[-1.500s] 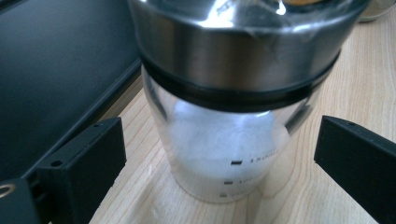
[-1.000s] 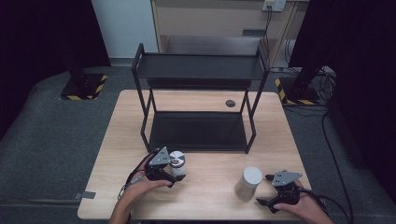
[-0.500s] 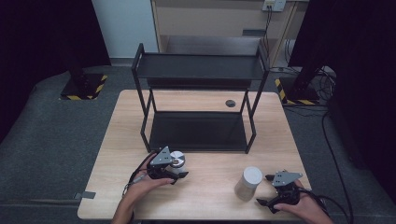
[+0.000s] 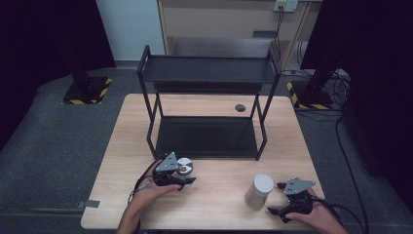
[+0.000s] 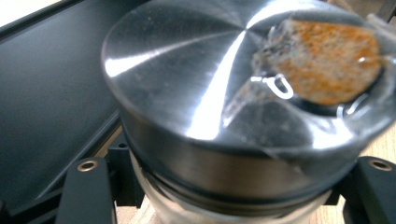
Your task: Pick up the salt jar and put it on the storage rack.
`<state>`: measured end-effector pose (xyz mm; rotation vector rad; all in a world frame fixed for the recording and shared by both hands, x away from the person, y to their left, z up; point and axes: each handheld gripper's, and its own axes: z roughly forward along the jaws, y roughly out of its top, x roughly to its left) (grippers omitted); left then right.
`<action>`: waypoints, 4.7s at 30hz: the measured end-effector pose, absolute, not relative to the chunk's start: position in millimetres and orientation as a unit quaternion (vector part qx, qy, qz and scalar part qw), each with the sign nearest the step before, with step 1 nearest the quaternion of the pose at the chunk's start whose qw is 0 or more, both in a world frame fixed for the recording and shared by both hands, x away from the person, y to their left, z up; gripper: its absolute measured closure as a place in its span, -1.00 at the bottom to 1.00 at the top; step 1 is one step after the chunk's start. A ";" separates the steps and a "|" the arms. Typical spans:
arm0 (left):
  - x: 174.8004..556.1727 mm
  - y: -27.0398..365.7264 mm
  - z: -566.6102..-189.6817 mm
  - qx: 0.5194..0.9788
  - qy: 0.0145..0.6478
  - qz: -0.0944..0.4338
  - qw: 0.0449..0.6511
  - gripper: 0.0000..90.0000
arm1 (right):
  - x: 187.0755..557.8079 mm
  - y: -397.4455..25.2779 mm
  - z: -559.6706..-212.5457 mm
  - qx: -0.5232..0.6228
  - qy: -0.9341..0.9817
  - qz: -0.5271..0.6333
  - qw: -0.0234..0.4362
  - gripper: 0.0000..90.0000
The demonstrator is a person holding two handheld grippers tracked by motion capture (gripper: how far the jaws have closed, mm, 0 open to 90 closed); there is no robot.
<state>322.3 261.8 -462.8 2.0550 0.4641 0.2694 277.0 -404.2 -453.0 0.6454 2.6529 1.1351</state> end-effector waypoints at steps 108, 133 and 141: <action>459.5 234.5 -134.2 0.870 0.119 0.090 0.470 -0.34 | 275.2 -402.7 -452.9 0.225 0.891 0.382 0.093 -0.96; 480.7 236.7 -123.5 0.848 0.178 0.132 0.481 -0.34 | 275.3 -402.8 -452.8 0.226 0.891 0.382 0.092 -0.96; 477.8 229.4 -126.8 0.839 0.210 0.152 0.478 -0.34 | 275.3 -402.8 -452.8 0.226 0.891 0.382 0.092 -0.96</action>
